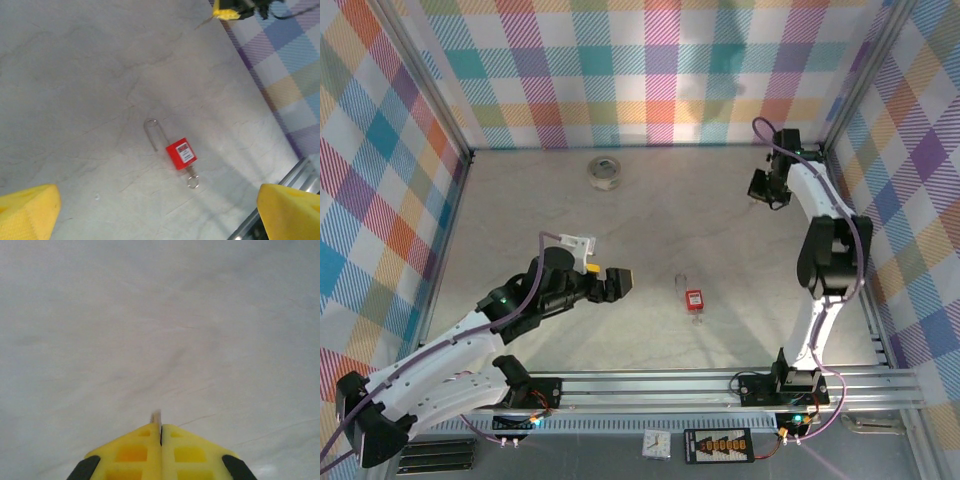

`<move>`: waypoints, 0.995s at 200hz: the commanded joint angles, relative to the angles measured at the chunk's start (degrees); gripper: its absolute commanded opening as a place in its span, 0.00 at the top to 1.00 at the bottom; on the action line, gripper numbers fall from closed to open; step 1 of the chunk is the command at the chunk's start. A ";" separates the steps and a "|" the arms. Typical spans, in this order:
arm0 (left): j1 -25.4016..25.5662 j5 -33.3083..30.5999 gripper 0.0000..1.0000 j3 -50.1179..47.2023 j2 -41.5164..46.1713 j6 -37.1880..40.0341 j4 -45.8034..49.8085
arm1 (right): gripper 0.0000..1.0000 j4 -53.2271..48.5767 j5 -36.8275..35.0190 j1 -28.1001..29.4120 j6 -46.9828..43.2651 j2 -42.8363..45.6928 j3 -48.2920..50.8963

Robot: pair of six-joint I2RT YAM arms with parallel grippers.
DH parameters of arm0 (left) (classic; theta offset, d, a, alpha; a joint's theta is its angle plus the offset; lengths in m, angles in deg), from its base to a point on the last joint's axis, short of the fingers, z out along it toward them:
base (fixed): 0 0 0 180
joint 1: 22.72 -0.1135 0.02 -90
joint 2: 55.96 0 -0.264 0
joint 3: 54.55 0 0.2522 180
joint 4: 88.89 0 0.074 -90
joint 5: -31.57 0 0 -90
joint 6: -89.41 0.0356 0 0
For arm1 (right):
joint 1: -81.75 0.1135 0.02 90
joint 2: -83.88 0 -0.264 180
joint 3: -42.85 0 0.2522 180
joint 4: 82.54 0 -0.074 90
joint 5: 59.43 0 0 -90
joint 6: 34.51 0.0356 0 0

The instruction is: Unlock with the key

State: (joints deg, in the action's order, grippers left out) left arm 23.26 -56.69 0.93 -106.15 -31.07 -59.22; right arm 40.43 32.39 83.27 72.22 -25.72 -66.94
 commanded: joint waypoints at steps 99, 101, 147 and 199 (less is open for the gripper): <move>-2.85 8.11 0.02 2.78 -15.72 -50.70 -32.31 | 1.00 35.79 15.39 24.87 24.29 36.98 34.83; -2.76 8.28 0.03 2.59 -15.97 -51.43 -32.92 | 1.00 36.06 15.29 25.14 24.33 37.17 35.20; -0.85 6.85 0.06 -0.39 -20.36 -61.15 -41.21 | 1.00 44.11 12.46 31.07 26.90 39.94 41.35; -0.63 3.28 0.08 -2.71 -22.32 -67.36 -46.44 | 1.00 47.35 9.45 35.96 27.91 42.08 45.75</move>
State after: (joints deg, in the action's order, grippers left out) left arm 22.19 -51.95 -0.93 -127.36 -93.14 -99.33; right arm 82.88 43.76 117.80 98.80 14.62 -22.55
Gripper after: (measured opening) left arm 0.929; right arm 0.049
